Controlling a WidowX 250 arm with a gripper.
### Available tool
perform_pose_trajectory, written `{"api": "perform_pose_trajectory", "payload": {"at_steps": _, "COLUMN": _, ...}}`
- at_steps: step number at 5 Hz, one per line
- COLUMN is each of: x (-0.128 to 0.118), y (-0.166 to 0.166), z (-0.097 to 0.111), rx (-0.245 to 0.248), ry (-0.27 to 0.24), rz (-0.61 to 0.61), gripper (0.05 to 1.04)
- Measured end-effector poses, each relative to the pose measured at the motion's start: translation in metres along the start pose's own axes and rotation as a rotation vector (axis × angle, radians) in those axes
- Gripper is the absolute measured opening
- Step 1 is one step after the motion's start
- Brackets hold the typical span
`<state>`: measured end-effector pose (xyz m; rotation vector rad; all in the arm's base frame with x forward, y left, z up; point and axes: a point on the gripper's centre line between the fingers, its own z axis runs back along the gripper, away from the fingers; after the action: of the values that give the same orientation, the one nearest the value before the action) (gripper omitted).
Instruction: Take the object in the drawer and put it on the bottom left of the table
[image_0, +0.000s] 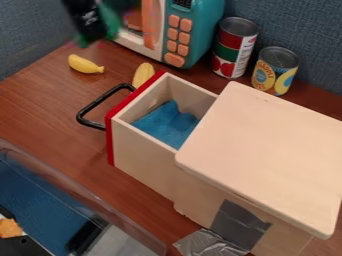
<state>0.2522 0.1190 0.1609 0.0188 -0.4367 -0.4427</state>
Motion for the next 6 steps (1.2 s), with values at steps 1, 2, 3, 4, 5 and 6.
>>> {"api": "perform_pose_trajectory", "payload": {"at_steps": 1, "x": -0.04, "y": 0.013, "z": -0.01, "rx": 0.027, "ry": 0.056, "rz": 0.131, "gripper": 0.882}}
{"api": "perform_pose_trajectory", "payload": {"at_steps": 2, "x": -0.078, "y": 0.024, "z": -0.019, "rx": 0.095, "ry": 0.103, "rz": 0.25, "gripper": 0.882}}
{"api": "perform_pose_trajectory", "payload": {"at_steps": 3, "x": -0.114, "y": 0.029, "z": -0.037, "rx": 0.137, "ry": 0.143, "rz": 0.416, "gripper": 0.882}}
{"api": "perform_pose_trajectory", "payload": {"at_steps": 4, "x": -0.132, "y": 0.034, "z": -0.044, "rx": 0.182, "ry": 0.196, "rz": 0.526, "gripper": 0.882}}
{"api": "perform_pose_trajectory", "payload": {"at_steps": 5, "x": -0.16, "y": 0.043, "z": -0.046, "rx": 0.234, "ry": 0.233, "rz": 0.676, "gripper": 0.882}}
{"api": "perform_pose_trajectory", "payload": {"at_steps": 6, "x": -0.178, "y": 0.045, "z": -0.061, "rx": 0.21, "ry": 0.233, "rz": 0.756, "gripper": 0.882}}
